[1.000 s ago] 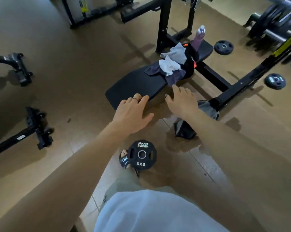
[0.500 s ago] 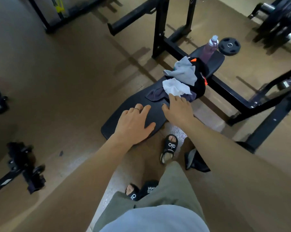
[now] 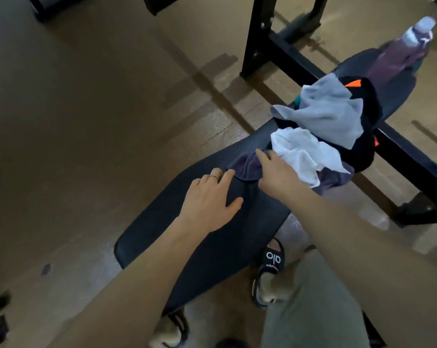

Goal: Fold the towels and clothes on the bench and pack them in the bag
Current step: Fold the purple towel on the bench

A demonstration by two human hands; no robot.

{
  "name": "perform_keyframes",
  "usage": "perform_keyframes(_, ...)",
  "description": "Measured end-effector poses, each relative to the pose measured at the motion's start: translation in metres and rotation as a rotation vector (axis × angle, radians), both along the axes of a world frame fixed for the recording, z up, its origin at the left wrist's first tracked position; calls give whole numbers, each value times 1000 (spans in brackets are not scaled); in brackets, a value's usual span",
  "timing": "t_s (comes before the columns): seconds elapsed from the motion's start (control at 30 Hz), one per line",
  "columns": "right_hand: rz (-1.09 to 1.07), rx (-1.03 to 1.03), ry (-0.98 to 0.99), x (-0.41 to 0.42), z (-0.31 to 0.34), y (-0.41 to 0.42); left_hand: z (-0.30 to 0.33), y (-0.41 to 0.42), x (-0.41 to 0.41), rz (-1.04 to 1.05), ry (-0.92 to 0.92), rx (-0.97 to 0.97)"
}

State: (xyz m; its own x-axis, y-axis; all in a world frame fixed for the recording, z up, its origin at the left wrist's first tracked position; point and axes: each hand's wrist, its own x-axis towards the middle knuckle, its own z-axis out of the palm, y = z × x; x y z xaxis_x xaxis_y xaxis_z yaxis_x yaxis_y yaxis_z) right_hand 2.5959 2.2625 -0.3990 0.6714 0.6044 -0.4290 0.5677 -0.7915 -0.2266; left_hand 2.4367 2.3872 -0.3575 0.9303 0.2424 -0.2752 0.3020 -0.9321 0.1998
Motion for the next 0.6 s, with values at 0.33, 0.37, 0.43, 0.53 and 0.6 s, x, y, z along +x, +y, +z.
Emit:
perform_keyframes(0.33,-173,357,-380,-5,-158,28,-174,31,20,-77,-121,-16)
perform_keyframes(0.37,-226,407,-352,-7,-158,31,-176,31,19,-66,-150,-34)
perform_keyframes(0.43,-338,538,-227,-20,-150,35,-174,30,12,-14,-210,-110)
perform_keyframes(0.53,-407,668,-11,-63,-124,39,-157,25,-11,108,-241,-238)
perform_keyframes(0.6,-404,751,108,-95,-105,39,-146,24,-29,107,-243,-192)
